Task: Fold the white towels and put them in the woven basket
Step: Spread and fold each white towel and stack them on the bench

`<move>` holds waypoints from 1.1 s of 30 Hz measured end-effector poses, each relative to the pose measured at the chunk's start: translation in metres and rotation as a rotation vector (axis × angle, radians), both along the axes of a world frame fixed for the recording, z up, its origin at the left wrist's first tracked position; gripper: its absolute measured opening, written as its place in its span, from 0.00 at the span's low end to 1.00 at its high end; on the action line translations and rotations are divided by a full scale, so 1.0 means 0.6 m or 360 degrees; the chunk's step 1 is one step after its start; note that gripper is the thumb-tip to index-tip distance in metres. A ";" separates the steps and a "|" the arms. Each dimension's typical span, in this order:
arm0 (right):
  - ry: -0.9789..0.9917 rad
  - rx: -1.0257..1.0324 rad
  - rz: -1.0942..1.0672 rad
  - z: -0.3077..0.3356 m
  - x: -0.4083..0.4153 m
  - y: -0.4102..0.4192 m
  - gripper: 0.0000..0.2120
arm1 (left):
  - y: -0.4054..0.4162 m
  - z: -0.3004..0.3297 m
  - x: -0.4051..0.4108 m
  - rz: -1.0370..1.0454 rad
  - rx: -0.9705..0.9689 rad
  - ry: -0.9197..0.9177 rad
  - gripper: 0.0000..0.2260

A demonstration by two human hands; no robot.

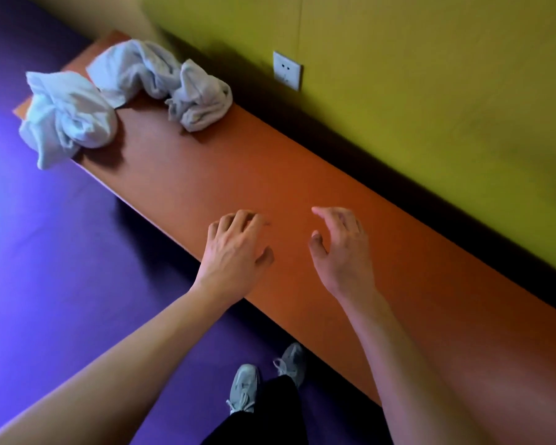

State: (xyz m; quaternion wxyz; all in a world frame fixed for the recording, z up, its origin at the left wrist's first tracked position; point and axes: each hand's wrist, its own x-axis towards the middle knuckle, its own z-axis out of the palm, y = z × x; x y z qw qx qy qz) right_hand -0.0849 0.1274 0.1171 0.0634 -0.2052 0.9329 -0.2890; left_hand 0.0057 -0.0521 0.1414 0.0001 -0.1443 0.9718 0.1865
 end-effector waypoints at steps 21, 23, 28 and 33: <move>-0.0077 -0.0201 -0.0092 -0.082 -0.292 -0.360 0.20 | -0.432 -0.135 -0.358 0.0046 -0.0025 -0.0189 0.26; -0.0126 -0.0202 -0.0145 -0.094 -0.309 -0.382 0.20 | -0.473 -0.149 -0.403 0.0091 0.0000 -0.0182 0.30; -0.0154 -0.0176 -0.0232 -0.114 -0.329 -0.395 0.20 | -0.557 -0.181 -0.493 0.0080 0.0050 -0.0294 0.34; -0.0202 -0.0132 -0.0313 -0.133 -0.327 -0.369 0.20 | -0.572 -0.215 -0.515 -0.0044 0.0177 -0.0426 0.18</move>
